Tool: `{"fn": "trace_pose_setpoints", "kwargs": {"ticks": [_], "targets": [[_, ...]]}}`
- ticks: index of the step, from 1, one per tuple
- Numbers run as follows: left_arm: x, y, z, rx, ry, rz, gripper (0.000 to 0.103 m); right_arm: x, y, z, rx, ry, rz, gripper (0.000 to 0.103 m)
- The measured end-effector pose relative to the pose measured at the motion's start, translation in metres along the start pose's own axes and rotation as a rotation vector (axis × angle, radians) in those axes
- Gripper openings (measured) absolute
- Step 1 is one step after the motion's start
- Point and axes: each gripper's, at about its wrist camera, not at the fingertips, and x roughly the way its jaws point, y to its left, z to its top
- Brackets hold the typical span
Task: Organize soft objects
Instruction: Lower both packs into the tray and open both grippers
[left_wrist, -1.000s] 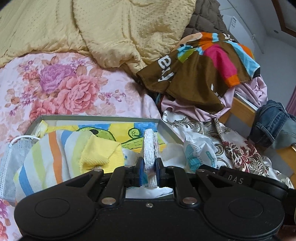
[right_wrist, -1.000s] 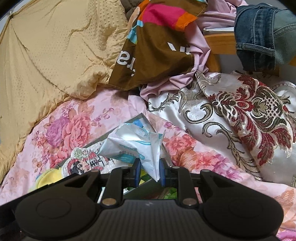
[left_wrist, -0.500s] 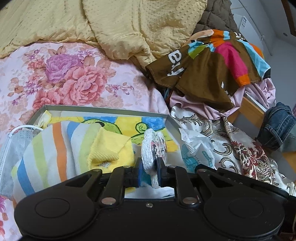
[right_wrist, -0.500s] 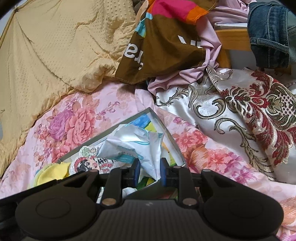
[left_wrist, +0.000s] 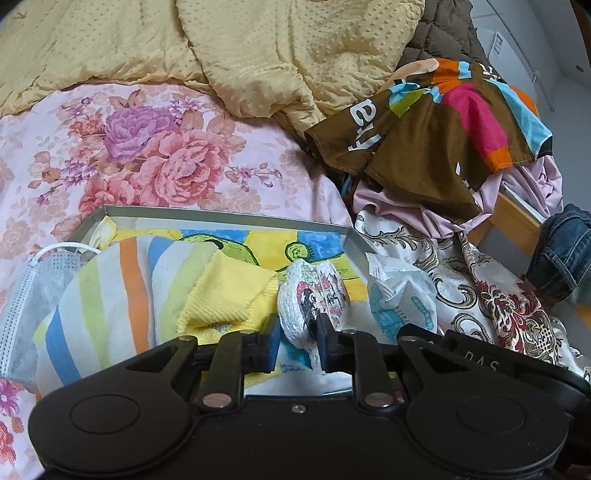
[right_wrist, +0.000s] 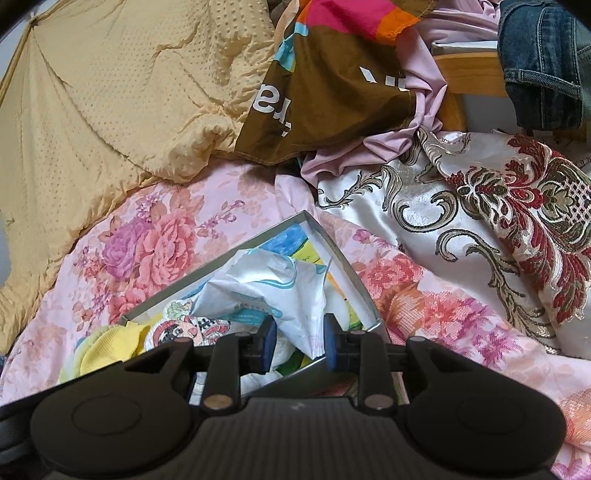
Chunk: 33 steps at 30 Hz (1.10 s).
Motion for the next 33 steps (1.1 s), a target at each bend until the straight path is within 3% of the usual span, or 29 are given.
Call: {"fn": "trace_pose_setpoints", "kwargs": {"ticks": [3,13,25,33], "targets": [[-0.001,0.0,0.0,-0.001,0.003,0.001,0.024,-0.001,-0.001,0.0,0.004,-0.001,0.002,0.031],[-0.004,0.005,0.002,-0.009,0.002,0.006,0.044,-0.003,-0.002,0.001,0.018,-0.003,0.013,0.036],[-0.014,0.009,0.008,-0.028,-0.017,0.058,0.062,-0.011,-0.004,0.004,0.033,-0.022,0.017,0.055],[-0.022,0.009,0.013,-0.032,-0.037,0.086,0.074,-0.017,-0.005,0.005,0.051,-0.042,0.005,0.073]]}}
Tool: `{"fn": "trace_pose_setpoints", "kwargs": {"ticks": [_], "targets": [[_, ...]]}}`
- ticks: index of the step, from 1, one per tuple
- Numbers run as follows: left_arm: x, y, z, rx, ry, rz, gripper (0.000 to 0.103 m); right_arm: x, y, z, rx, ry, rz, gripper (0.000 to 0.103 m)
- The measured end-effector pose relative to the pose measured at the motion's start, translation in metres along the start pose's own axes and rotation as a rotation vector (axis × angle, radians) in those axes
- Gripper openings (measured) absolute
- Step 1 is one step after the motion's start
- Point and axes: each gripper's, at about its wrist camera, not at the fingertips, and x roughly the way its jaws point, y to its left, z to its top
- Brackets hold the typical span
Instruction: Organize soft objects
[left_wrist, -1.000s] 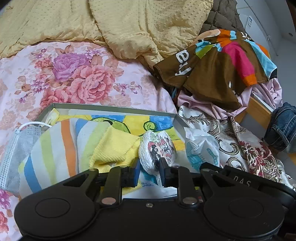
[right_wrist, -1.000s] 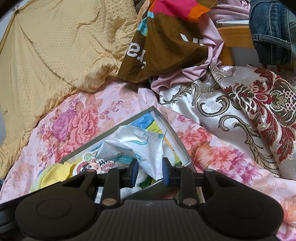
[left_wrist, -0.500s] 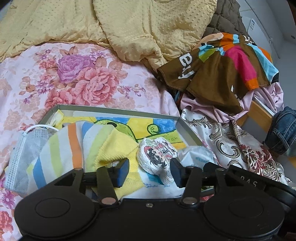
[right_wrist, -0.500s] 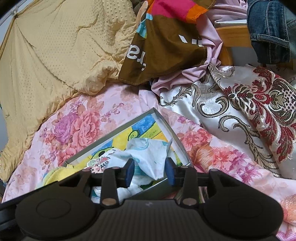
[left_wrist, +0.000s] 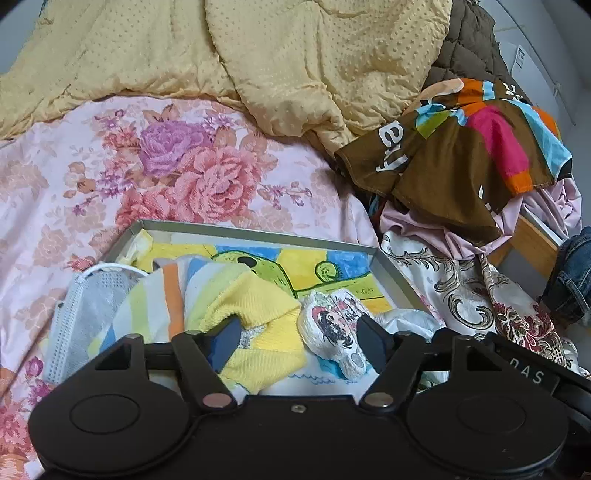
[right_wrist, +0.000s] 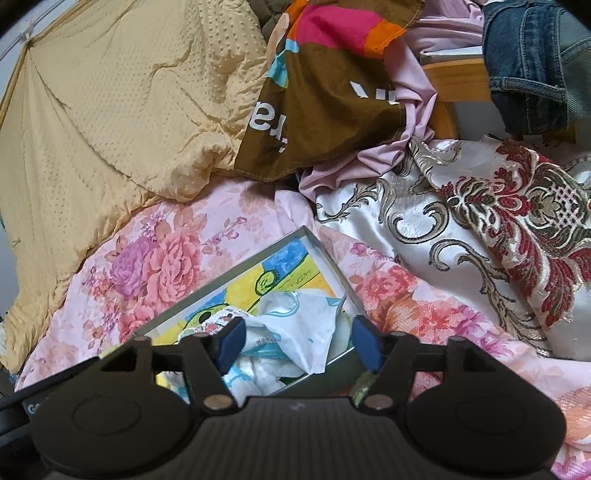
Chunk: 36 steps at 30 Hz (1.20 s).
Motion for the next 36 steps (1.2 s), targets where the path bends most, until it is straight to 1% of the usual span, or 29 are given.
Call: {"fn": "trace_pose_setpoints", "kwargs": {"ticks": [1,6,11,14,19,22,27,36], "targets": [[-0.001,0.0,0.001,0.003,-0.003,0.007,0.076,-0.001,-0.001,0.0,0.004,-0.001,-0.004,0.074],[-0.01,-0.002,0.003,0.02,-0.014,0.025,0.08,-0.007,-0.005,0.001,0.023,-0.007,-0.016,0.078],[-0.025,-0.004,0.005,0.043,-0.048,0.043,0.089,-0.02,-0.003,0.0,0.011,-0.032,-0.033,0.084],[-0.035,-0.002,0.004,0.042,-0.075,0.07,0.095,-0.029,-0.001,0.0,-0.002,-0.047,-0.039,0.086],[-0.049,0.001,0.003,0.045,-0.082,0.086,0.097,-0.044,0.003,0.001,-0.024,-0.076,-0.04,0.09],[-0.058,0.003,0.004,0.055,-0.088,0.087,0.1,-0.052,0.006,0.001,-0.047,-0.092,-0.041,0.095],[-0.071,0.008,0.007,0.047,-0.1,0.1,0.101,-0.063,0.009,-0.001,-0.071,-0.114,-0.041,0.101],[-0.093,0.009,-0.002,0.077,-0.117,0.128,0.102,-0.091,0.016,-0.007,-0.148,-0.168,-0.04,0.103]]}}
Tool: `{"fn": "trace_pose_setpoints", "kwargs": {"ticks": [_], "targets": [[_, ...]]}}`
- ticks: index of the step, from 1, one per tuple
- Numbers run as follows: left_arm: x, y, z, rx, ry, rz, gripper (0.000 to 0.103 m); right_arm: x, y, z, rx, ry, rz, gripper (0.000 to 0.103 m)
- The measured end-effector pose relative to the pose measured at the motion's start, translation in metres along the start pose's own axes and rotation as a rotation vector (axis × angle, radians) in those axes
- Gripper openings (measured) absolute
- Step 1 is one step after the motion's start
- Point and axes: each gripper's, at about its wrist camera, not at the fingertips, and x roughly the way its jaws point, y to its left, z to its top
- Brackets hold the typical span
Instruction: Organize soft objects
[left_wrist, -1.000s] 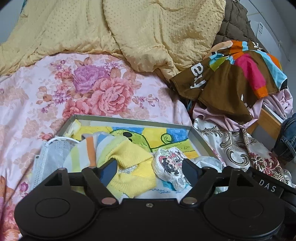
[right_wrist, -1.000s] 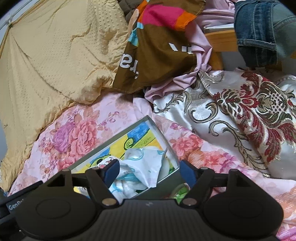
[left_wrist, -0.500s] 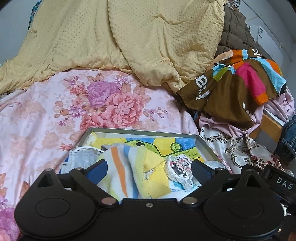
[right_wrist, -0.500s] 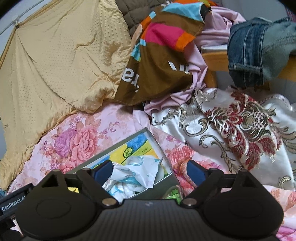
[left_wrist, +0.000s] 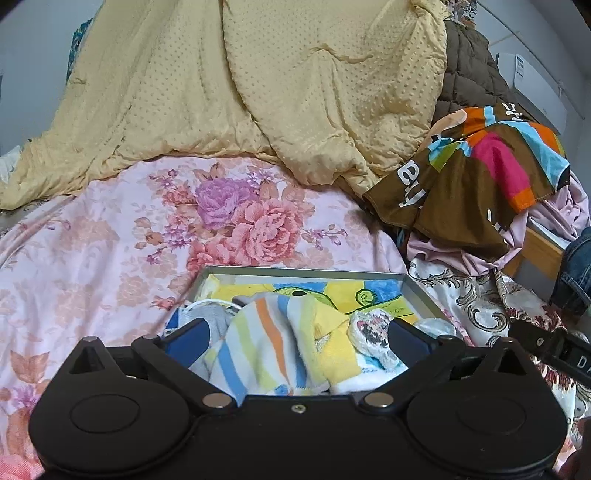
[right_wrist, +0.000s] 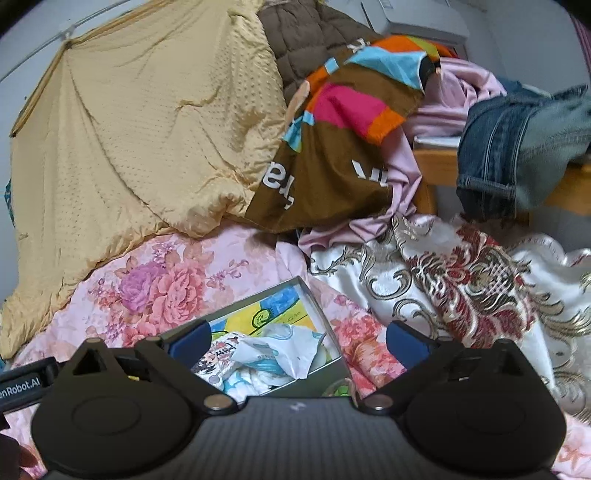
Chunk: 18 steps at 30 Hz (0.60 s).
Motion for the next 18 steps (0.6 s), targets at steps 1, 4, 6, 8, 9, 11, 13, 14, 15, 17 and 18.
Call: {"fn": "trace_pose_setpoints", "kwargs": {"ticks": [1,4,6,8,9,11,13,14,15,17,18], "targets": [[-0.003,0.001,-0.002,-0.003,-0.001,0.001,0.102,-0.004,0.001,0.0,-0.008,-0.004,-0.001,0.103],[-0.016,0.006,-0.006,-0.012,-0.01,0.007,0.102,-0.016,0.002,0.0,-0.03,-0.015,-0.003,0.103],[-0.024,0.009,-0.009,-0.016,-0.015,0.012,0.102,-0.025,0.003,0.0,-0.041,-0.025,-0.004,0.103],[-0.034,0.012,-0.011,-0.017,-0.018,0.015,0.102,-0.035,0.004,0.0,-0.051,-0.036,-0.002,0.103],[-0.038,0.014,-0.012,-0.017,-0.021,0.018,0.102,-0.039,0.004,0.0,-0.054,-0.04,0.0,0.103],[-0.048,0.016,-0.014,-0.013,-0.03,0.026,0.102,-0.049,0.005,-0.001,-0.065,-0.049,0.002,0.103],[-0.058,0.018,-0.015,-0.008,-0.049,0.028,0.102,-0.059,0.007,-0.002,-0.081,-0.059,0.004,0.103],[-0.062,0.019,-0.015,-0.006,-0.055,0.029,0.102,-0.064,0.007,-0.003,-0.089,-0.064,0.006,0.103],[-0.067,0.019,-0.016,-0.005,-0.06,0.031,0.102,-0.068,0.008,-0.004,-0.095,-0.069,0.006,0.103],[-0.075,0.02,-0.017,-0.001,-0.07,0.031,0.102,-0.075,0.009,-0.005,-0.101,-0.074,0.004,0.103],[-0.08,0.02,-0.018,0.003,-0.075,0.032,0.102,-0.078,0.009,-0.007,-0.104,-0.074,0.003,0.103]]}}
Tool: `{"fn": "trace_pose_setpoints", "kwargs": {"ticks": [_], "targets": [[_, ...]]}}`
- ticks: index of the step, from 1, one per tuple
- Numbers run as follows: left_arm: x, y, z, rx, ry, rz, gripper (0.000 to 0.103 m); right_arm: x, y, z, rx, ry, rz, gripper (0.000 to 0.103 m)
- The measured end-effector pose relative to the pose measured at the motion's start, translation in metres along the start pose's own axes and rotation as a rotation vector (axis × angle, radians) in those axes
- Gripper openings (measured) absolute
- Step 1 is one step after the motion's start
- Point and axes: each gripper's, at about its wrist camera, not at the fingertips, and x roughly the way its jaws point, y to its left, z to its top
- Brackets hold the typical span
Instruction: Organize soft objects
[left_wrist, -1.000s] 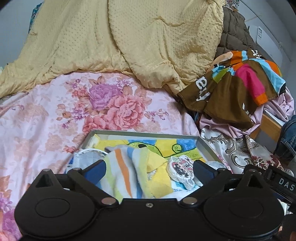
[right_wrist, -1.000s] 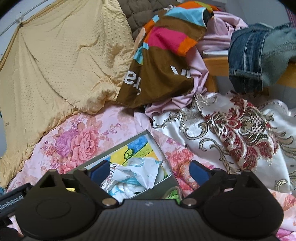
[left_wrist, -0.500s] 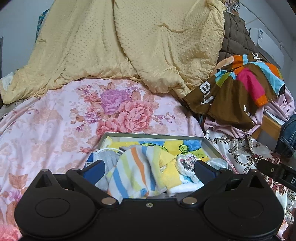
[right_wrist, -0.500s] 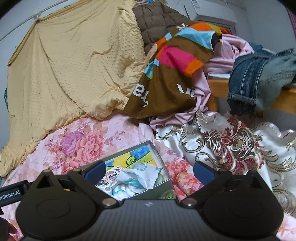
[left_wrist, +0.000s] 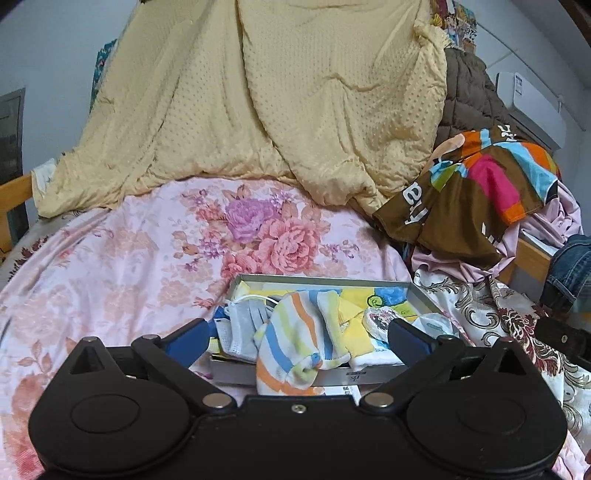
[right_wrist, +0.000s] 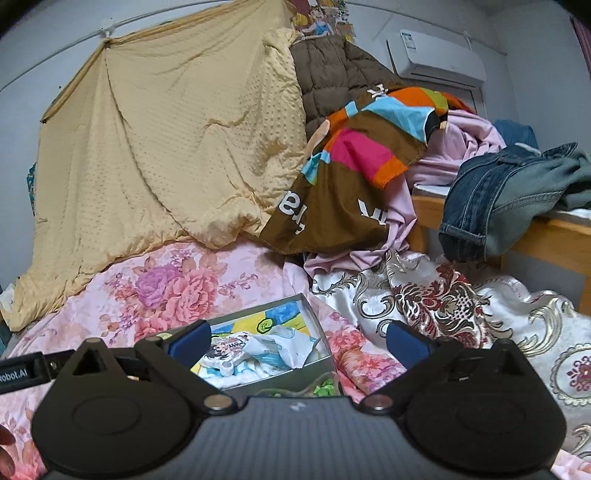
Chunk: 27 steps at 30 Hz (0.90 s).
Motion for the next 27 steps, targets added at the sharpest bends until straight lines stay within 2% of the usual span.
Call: {"fn": "trace_pose_setpoints", "kwargs": {"ticks": [7,14,27], "targets": [[-0.024,0.007,-0.011,0.007,-0.007,0.007,0.102,-0.02,0.006,-0.009,-0.03,0.01,0.007,0.103],[-0.05,0.021,-0.029,0.013,0.002,0.016,0.102,-0.042,0.016,-0.021,-0.053,0.026,0.053,0.103],[-0.096,0.042,-0.049,0.009,-0.02,0.04,0.102,-0.081,0.023,-0.042,-0.075,0.06,0.049,0.103]]}}
